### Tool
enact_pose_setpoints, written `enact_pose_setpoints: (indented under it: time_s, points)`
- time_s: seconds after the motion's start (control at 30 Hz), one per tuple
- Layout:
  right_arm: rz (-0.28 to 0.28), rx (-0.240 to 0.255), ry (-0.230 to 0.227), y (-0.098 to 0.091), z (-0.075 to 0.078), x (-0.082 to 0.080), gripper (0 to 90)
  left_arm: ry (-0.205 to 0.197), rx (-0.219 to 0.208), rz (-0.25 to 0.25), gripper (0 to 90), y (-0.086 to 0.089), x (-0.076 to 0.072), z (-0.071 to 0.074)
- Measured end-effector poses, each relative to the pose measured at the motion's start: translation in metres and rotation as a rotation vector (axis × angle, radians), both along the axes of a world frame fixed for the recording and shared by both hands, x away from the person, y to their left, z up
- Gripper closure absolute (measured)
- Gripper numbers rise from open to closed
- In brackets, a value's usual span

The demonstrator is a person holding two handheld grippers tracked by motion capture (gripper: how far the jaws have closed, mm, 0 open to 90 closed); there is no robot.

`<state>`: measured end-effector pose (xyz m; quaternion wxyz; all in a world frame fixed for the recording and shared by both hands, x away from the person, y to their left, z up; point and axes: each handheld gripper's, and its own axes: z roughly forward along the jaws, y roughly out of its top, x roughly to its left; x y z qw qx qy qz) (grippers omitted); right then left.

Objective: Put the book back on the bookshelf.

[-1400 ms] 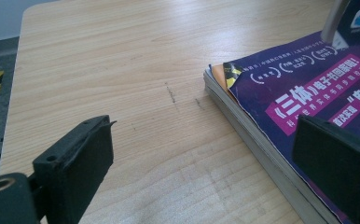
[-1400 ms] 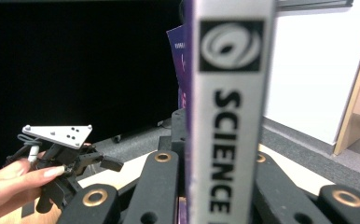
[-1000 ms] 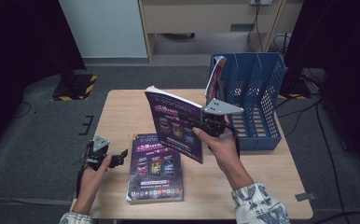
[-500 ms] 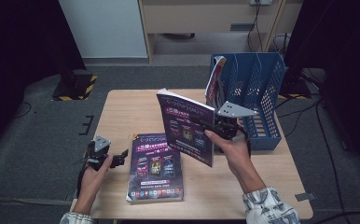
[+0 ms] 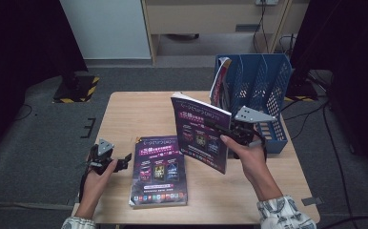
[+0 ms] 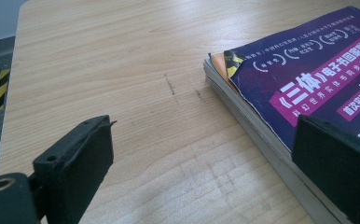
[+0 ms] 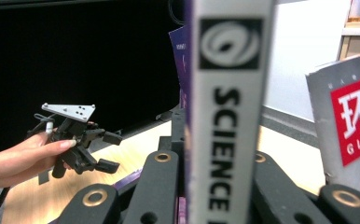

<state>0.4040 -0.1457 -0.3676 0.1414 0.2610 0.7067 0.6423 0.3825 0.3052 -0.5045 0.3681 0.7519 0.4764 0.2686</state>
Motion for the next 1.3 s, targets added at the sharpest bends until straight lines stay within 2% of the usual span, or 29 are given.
enact_pose_setpoints:
  time_s: [0.33, 0.63, 1.3]
  points:
    - [0.000, 0.009, 0.003, -0.010, 0.001, -0.004, 82.3, -0.001, -0.002, 0.004, 5.3, 0.001, 0.000, 0.000]
    - [-0.013, 0.024, -0.003, -0.025, 0.016, -0.012, 82.3, -0.003, 0.000, 0.002, 5.3, 0.000, 0.000, 0.000]
    - [-0.033, 0.022, 0.027, -0.049, 0.037, -0.004, 82.3, -0.005, 0.003, 0.007, 5.2, 0.002, 0.001, 0.000]
